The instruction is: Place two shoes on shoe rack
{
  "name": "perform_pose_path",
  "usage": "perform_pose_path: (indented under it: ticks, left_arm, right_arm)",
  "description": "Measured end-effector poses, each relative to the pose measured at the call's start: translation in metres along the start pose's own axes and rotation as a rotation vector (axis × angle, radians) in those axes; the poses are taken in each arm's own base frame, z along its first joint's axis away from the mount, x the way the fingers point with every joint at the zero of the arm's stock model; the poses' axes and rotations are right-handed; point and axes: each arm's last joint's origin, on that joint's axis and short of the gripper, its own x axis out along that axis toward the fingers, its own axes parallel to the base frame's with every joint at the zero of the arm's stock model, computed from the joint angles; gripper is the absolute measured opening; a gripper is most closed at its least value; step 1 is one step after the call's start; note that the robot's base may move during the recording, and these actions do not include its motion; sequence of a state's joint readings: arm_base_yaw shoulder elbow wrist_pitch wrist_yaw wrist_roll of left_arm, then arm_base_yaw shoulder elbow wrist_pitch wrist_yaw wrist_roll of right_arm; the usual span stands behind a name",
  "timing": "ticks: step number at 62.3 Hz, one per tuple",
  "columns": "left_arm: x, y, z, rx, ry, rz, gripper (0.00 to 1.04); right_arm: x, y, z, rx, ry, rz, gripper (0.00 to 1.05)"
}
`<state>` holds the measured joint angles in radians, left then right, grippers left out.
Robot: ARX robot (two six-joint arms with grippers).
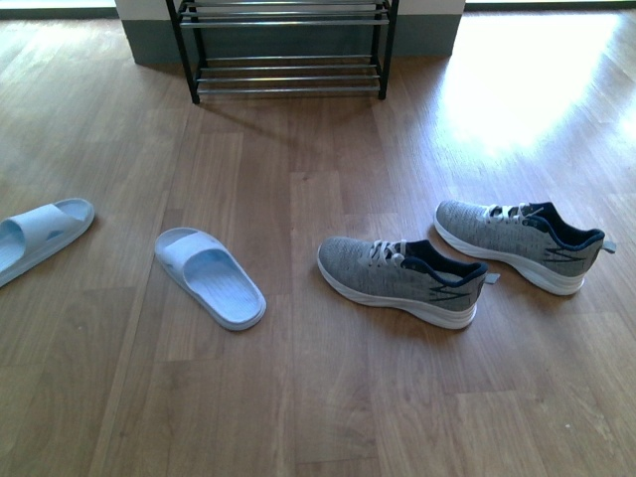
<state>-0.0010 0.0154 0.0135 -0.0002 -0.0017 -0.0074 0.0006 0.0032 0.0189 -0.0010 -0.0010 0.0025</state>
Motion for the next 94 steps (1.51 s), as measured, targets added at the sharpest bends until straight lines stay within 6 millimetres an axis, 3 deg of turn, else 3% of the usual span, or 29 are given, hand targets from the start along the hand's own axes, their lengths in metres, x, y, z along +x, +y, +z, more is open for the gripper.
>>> perform_pose_path:
  ticks: [66, 71, 81, 87, 94]
  left_arm:
    - [0.0, 0.0, 0.0, 0.0, 0.0, -0.002, 0.95]
    - [0.0, 0.0, 0.0, 0.0, 0.0, -0.001, 0.95]
    - [0.0, 0.0, 0.0, 0.0, 0.0, -0.002, 0.95]
    - [0.0, 0.0, 0.0, 0.0, 0.0, -0.002, 0.95]
    - [0.0, 0.0, 0.0, 0.0, 0.0, -0.002, 0.95]
  right_arm:
    - [0.0, 0.0, 0.0, 0.0, 0.001, -0.003, 0.96]
    - [0.002, 0.0, -0.003, 0.043, 0.079, 0.112, 0.96]
    - [0.025, 0.003, 0.003, 0.093, 0.202, 0.211, 0.96]
    - [0.058, 0.006, 0.011, 0.096, 0.267, 0.227, 0.96]
    - [0.11, 0.013, -0.002, 0.073, 0.397, 0.238, 0.96]
